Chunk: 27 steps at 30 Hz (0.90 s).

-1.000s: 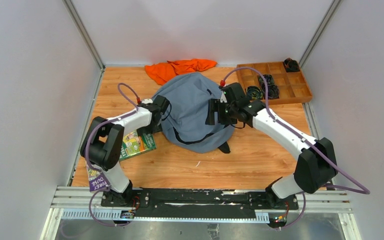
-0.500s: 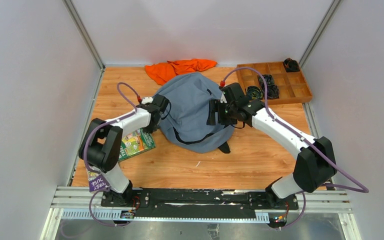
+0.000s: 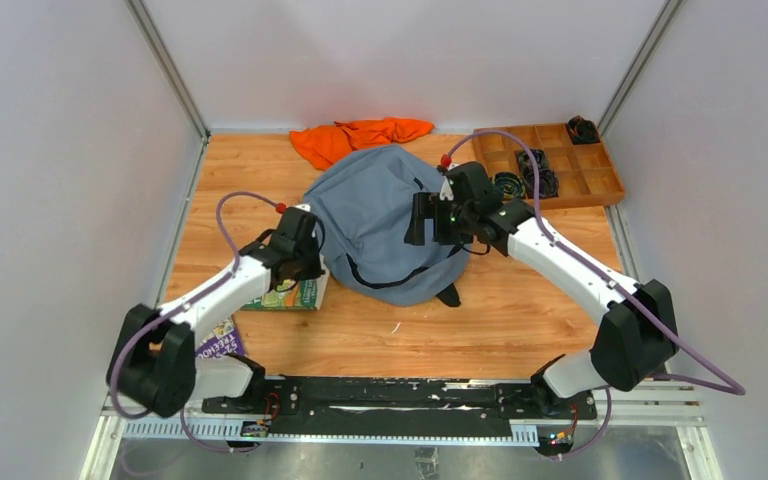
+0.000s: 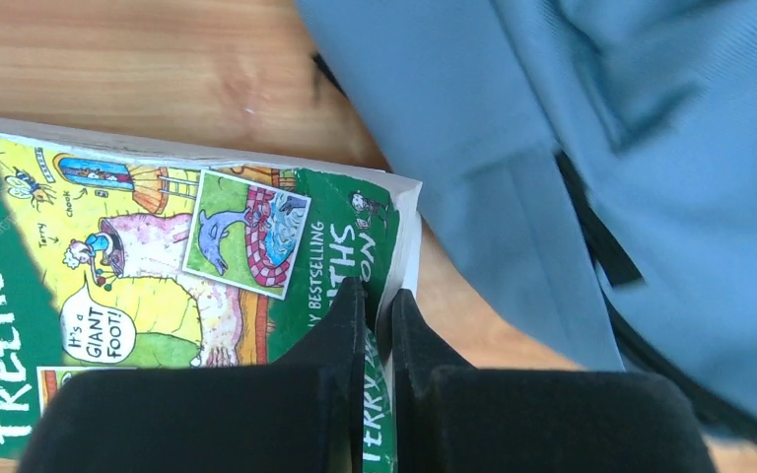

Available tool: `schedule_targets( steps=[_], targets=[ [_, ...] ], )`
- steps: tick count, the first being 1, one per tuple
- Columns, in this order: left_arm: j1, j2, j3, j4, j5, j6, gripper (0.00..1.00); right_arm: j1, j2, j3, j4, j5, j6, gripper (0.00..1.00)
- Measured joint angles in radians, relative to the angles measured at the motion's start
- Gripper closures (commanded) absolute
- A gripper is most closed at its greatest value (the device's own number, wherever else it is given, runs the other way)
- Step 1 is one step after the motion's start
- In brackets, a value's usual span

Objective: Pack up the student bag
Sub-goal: Pick up the book from the center of the board.

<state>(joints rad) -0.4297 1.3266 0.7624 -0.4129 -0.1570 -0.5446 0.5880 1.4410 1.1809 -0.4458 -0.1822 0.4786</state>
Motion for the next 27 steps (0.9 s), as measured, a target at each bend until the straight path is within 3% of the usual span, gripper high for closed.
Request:
schedule_targets(
  steps=[10,17,21,27],
  targets=[
    [0.000,-0.399,-0.153,0.009,0.243,-0.008,1.00,0.054,0.016,0.063,0.209,-0.108,0.044,0.02],
    [0.000,-0.475,-0.056,-0.122,0.266,0.014,1.00,0.076,0.180,0.034,0.322,-0.385,0.167,0.02],
    [0.000,-0.495,0.005,-0.160,0.271,0.048,1.00,0.084,0.199,-0.035,0.341,-0.430,0.212,0.02],
    [0.000,-0.547,-0.024,-0.154,0.288,0.034,1.00,0.079,0.260,-0.021,0.414,-0.557,0.343,0.03]
  ],
)
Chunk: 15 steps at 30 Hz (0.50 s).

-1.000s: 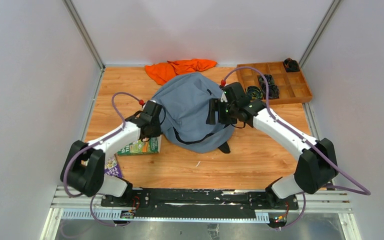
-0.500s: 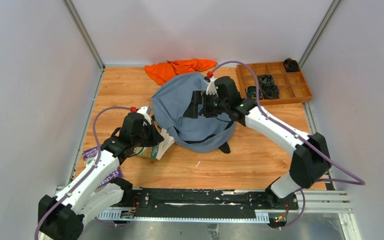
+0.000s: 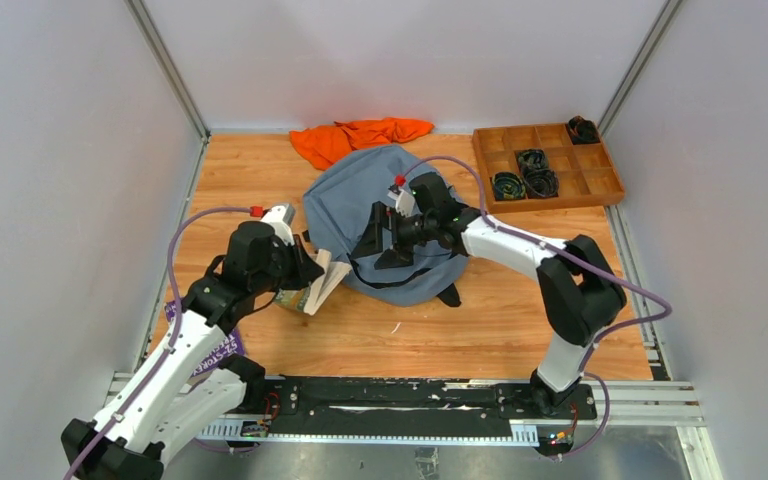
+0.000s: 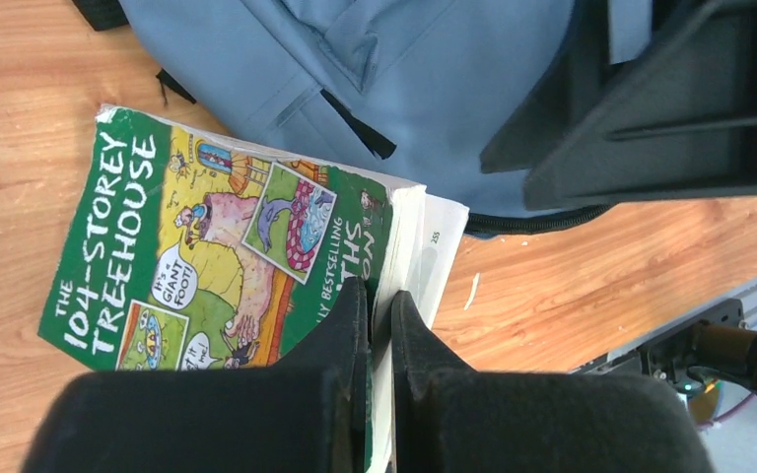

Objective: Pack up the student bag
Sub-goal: Pick up the book from the center of the board.

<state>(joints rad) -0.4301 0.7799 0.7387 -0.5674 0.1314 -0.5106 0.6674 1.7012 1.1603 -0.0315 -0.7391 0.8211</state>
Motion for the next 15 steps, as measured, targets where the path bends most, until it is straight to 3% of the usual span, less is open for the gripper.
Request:
schedule_targets(
  steps=[8,15],
  targets=[
    [-0.004,-0.063,-0.074,0.062,0.015,-0.049,1.00,0.002,0.134,0.023,0.049,-0.082,0.200,0.00],
    [-0.004,-0.038,-0.085,0.089,0.036,-0.074,1.00,0.031,0.187,0.031,0.210,-0.146,0.397,0.00]
  ],
)
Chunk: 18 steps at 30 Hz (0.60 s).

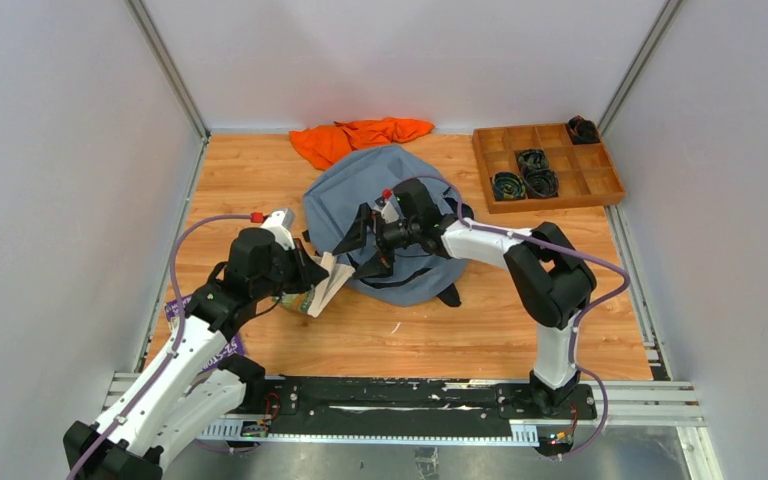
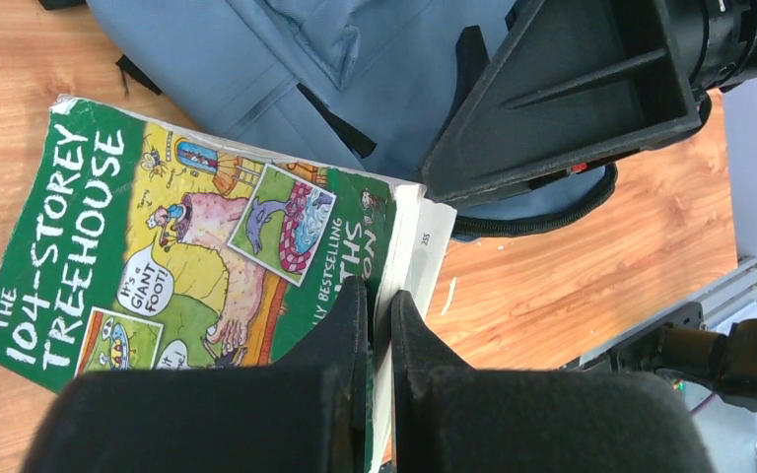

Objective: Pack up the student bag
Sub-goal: Pick up the book from the center of the board.

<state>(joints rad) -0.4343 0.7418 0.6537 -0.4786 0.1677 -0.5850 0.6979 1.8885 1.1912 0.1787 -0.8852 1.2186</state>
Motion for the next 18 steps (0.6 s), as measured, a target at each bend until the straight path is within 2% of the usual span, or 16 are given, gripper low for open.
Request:
schedule_targets(
  steps=[13,16,18],
  targets=[
    [0.000,0.000,-0.016,0.021,0.017,0.001,1.00,0.040,0.053,0.123,0.040,-0.014,0.069,0.01],
    [0.000,0.005,-0.016,0.026,0.018,0.005,1.00,0.053,0.071,0.147,0.033,-0.017,0.071,0.03],
    [0.000,0.012,-0.016,0.028,0.021,0.010,1.00,0.058,0.080,0.160,0.016,-0.016,0.064,0.10]
  ],
)
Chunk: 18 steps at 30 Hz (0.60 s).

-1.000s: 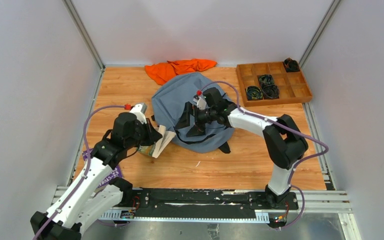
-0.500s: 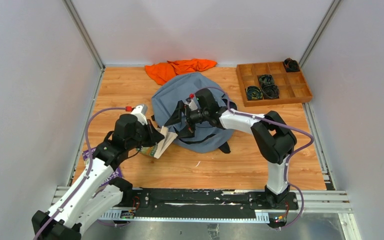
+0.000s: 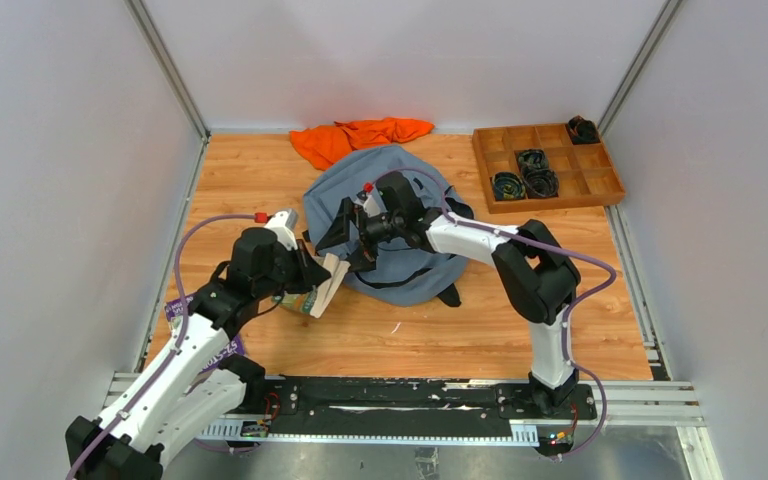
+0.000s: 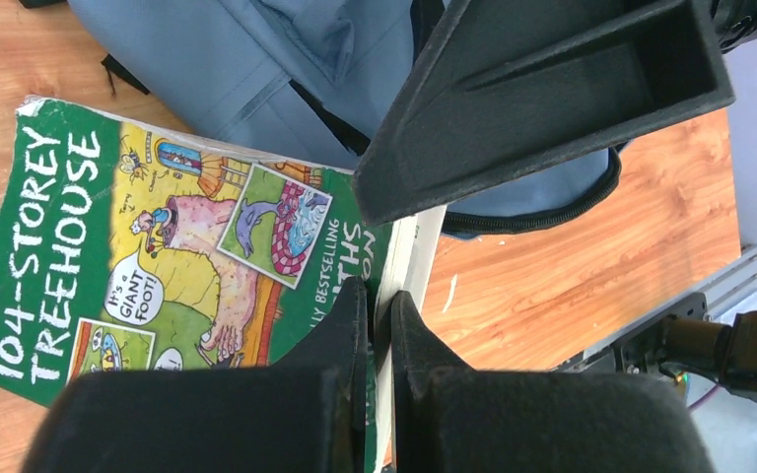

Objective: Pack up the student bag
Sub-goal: Pick up the book from the center of the board.

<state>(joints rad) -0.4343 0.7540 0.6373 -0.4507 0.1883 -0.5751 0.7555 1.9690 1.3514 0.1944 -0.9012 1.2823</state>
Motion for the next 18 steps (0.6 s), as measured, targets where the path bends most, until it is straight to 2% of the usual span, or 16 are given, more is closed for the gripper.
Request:
schedule_targets(
  steps=[5,7,8,9,10,12,14,18],
  targets=[
    [0.000,0.017,0.003,0.000,0.015,0.015,0.98,0.003,0.007,-0.005,-0.023,0.010,-0.011,0.42],
    [0.000,0.018,0.011,-0.008,0.014,0.025,0.82,0.003,0.011,-0.019,-0.006,0.011,0.003,0.59],
    [0.000,0.021,0.019,-0.021,0.011,0.031,0.74,0.003,0.014,-0.021,0.000,0.008,0.014,0.72],
    [0.000,0.023,0.025,-0.032,0.008,0.040,0.64,0.003,0.018,-0.021,0.008,0.004,0.016,0.84],
    [0.000,0.029,0.041,-0.055,0.002,0.045,0.52,0.004,0.021,-0.022,0.020,0.000,0.023,0.91],
    [0.000,0.029,0.056,-0.071,-0.002,0.050,0.34,0.006,0.030,-0.025,0.035,-0.002,0.032,0.99],
    [0.000,0.026,0.074,-0.086,-0.001,0.051,0.23,0.007,0.042,-0.025,0.058,-0.004,0.046,1.00],
    [0.000,0.018,0.094,-0.116,-0.006,0.055,0.16,0.009,0.052,-0.035,0.097,-0.005,0.065,1.00]
  ],
)
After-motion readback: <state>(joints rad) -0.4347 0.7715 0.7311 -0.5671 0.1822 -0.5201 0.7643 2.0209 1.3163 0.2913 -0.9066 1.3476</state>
